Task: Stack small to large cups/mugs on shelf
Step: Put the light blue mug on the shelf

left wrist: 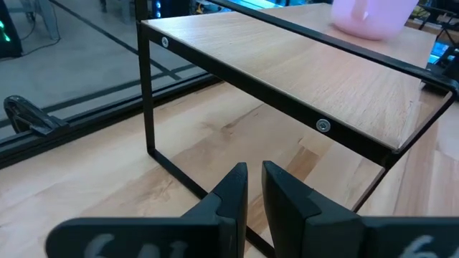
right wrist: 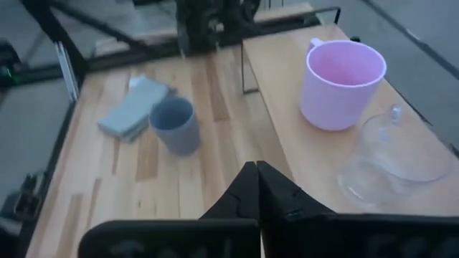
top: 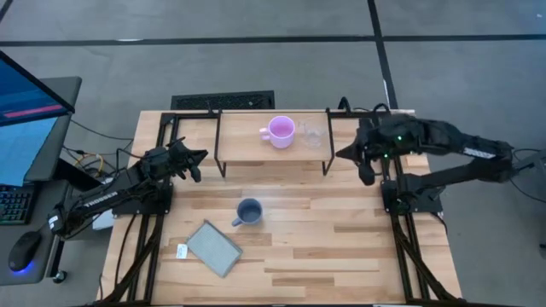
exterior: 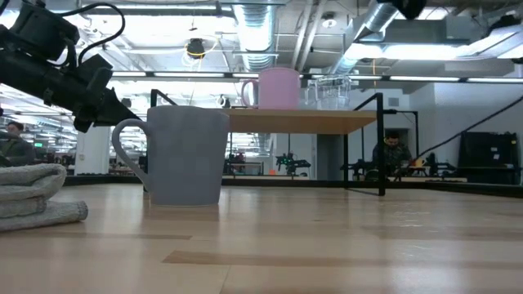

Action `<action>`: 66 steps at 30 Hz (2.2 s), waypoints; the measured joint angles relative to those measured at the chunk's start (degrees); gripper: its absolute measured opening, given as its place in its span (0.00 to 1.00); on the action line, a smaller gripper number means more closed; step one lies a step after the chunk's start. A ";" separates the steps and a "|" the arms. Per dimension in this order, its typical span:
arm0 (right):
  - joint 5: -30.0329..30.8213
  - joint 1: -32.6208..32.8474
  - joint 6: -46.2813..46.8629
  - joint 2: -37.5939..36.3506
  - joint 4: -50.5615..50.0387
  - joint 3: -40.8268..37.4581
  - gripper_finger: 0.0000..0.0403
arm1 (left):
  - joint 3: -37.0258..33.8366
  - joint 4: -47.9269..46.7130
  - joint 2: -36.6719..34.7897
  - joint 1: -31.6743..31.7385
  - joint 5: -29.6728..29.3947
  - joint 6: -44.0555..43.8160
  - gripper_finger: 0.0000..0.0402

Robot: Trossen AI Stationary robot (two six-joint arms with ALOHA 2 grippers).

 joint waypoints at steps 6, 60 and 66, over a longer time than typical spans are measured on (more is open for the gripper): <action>-0.24 1.04 5.68 -7.48 14.94 -16.77 0.05 | 0.00 0.02 0.00 0.00 0.00 -0.07 0.08; 3.46 4.49 19.21 -30.64 45.44 -55.92 0.05 | 23.11 -15.16 0.02 0.00 0.11 11.99 0.08; 7.57 4.48 19.19 -30.64 45.44 -55.92 0.05 | 27.21 -17.55 0.00 -0.04 8.21 9.81 0.09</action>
